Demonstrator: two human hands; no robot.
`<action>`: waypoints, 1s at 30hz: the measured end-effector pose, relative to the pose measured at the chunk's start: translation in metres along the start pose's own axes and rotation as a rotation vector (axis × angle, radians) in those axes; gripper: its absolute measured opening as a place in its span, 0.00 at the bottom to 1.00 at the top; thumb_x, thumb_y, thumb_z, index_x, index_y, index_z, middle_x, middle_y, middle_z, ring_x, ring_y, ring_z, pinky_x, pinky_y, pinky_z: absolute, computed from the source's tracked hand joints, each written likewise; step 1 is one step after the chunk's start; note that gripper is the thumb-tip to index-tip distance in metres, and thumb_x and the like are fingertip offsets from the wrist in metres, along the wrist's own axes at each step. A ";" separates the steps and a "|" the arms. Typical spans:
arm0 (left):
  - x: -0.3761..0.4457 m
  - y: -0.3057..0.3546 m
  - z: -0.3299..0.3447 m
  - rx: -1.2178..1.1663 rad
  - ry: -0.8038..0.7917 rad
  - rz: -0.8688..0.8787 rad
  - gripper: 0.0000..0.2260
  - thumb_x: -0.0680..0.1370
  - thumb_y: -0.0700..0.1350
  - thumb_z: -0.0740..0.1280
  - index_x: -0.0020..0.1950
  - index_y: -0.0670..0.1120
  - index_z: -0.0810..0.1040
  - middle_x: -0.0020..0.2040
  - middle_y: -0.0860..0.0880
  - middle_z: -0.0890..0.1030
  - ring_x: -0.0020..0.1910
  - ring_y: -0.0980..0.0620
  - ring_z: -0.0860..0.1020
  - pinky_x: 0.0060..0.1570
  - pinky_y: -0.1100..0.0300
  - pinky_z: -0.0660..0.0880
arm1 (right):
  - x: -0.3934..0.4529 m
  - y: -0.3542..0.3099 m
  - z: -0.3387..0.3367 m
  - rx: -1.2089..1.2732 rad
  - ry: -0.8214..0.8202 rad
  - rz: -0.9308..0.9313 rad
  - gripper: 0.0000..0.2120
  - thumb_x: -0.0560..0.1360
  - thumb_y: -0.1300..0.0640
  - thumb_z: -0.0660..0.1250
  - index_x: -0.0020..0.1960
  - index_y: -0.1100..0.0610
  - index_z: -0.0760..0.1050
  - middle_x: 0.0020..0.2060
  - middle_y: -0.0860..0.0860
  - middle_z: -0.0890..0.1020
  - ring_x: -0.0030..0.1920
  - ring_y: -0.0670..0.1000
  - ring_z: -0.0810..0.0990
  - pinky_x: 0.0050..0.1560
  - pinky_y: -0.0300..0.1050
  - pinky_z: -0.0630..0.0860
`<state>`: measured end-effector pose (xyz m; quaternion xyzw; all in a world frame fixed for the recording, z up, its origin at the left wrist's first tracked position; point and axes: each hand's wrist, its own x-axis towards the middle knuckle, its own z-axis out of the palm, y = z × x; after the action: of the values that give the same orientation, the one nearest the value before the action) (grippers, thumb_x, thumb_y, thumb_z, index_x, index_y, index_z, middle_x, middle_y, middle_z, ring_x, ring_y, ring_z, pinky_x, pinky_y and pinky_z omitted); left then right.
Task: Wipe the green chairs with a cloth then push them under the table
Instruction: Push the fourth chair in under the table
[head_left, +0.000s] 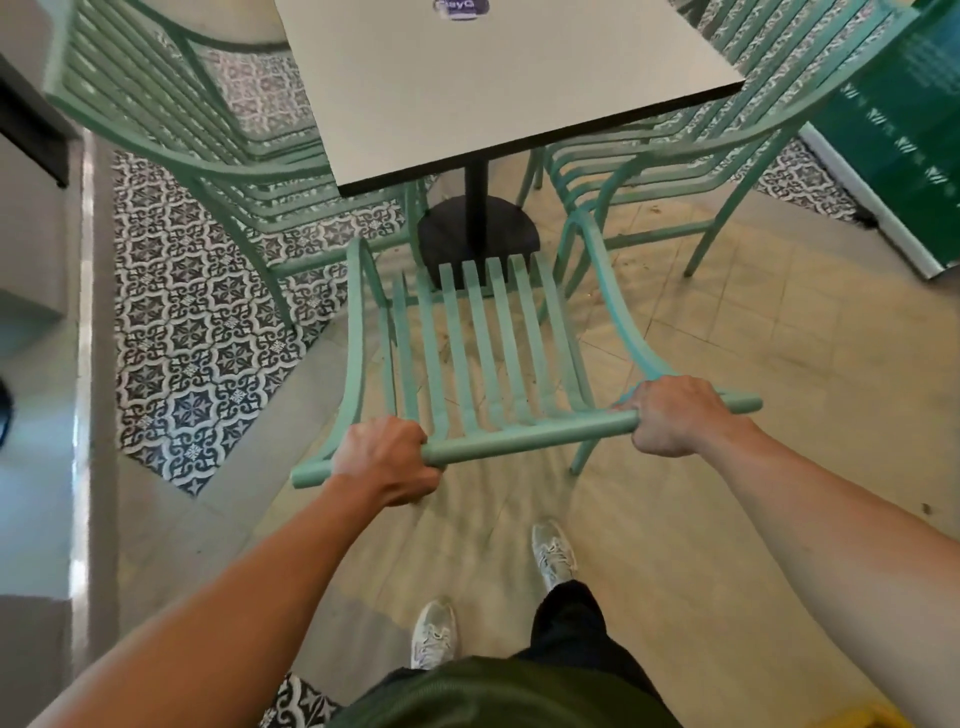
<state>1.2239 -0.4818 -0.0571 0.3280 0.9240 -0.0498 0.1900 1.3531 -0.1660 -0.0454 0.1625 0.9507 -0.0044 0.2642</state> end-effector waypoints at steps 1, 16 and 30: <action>0.008 0.004 -0.003 -0.005 0.002 -0.013 0.16 0.68 0.64 0.62 0.43 0.54 0.82 0.31 0.55 0.74 0.29 0.55 0.71 0.29 0.59 0.64 | 0.009 0.007 -0.004 -0.001 0.003 -0.009 0.27 0.62 0.49 0.58 0.61 0.40 0.76 0.51 0.47 0.81 0.53 0.54 0.79 0.49 0.47 0.73; 0.099 0.066 -0.043 -0.043 0.030 -0.136 0.17 0.69 0.65 0.62 0.42 0.55 0.82 0.32 0.55 0.75 0.32 0.53 0.74 0.31 0.59 0.68 | 0.122 0.103 -0.040 -0.084 0.060 -0.121 0.24 0.58 0.48 0.57 0.51 0.42 0.79 0.32 0.42 0.73 0.37 0.51 0.74 0.34 0.45 0.67; 0.135 0.085 -0.061 -0.087 0.046 -0.155 0.17 0.70 0.65 0.62 0.39 0.54 0.81 0.31 0.54 0.76 0.30 0.54 0.74 0.30 0.60 0.70 | 0.159 0.133 -0.066 -0.125 0.065 -0.148 0.08 0.61 0.48 0.63 0.40 0.46 0.73 0.31 0.45 0.74 0.32 0.47 0.69 0.34 0.46 0.65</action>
<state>1.1614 -0.3237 -0.0495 0.2481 0.9521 -0.0168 0.1781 1.2329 0.0150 -0.0590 0.0749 0.9666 0.0405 0.2417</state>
